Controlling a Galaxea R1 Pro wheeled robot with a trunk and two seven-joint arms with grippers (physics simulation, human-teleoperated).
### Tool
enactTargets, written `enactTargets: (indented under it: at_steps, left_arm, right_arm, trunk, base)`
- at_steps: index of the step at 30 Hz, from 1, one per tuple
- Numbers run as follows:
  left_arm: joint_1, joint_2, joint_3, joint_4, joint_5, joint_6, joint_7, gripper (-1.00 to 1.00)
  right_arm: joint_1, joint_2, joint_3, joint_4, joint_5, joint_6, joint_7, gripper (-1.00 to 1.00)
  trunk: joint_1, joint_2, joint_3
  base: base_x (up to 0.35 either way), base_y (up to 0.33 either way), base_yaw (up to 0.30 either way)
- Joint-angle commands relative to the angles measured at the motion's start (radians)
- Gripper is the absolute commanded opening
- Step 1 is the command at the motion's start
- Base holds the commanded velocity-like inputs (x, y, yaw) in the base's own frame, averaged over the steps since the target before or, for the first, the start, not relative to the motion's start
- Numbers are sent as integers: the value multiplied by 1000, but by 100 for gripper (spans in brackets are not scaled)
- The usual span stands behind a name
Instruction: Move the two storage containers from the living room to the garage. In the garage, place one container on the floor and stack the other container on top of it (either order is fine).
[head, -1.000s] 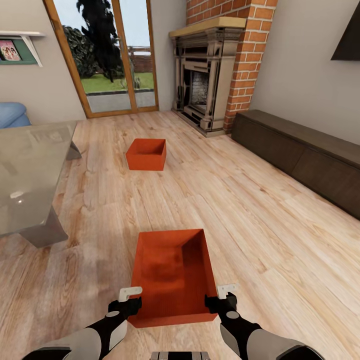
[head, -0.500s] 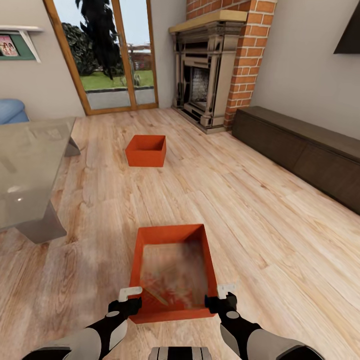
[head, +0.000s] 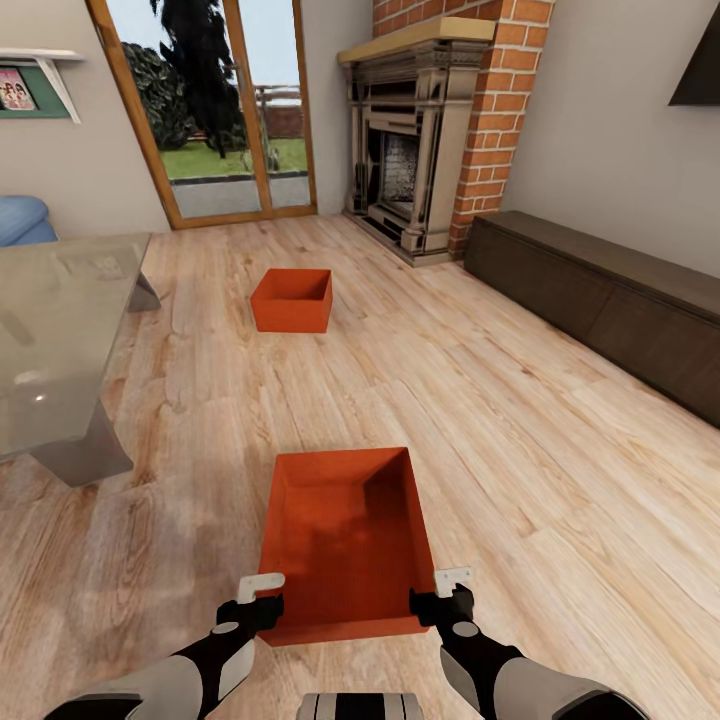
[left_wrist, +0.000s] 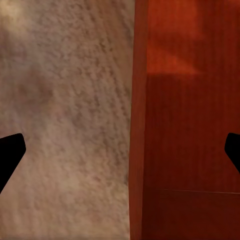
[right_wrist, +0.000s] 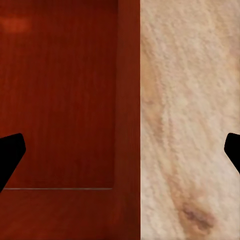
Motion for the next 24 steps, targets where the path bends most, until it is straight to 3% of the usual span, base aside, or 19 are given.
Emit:
enactTargets:
  at_steps: [1, 17, 18, 19, 24]
  left_arm:
    - [0, 0, 1, 2, 6, -4, 1, 100]
    - [0, -3, 1, 2, 6, -4, 8, 100]
    - [0, -3, 0, 2, 6, -4, 9, 100]
    - [0, -3, 1, 2, 7, -4, 9, -100]
    - [0, -4, 0, 2, 8, -3, 9, -100]
  right_arm:
    - [0, 0, 13, 3, -17, -4, -3, 100]
    - [0, 1, 13, 3, -17, -6, -3, 100]
    - [0, 1, 13, 3, -17, -6, -3, -100]
    - [0, 1, 13, 3, -17, -6, -3, -100]
    - [0, 1, 13, 3, -17, -6, -3, -100]
  trunk:
    - [0, 0, -1]
    - [0, 0, -1]
    - [0, 0, -1]
    - [0, 0, -1]
    - [0, 0, -1]
  base:
    - [0, 0, 0]
    - [0, 0, 0]
    - [0, 0, 0]
    - [0, 0, 0]
    - [0, 0, 0]
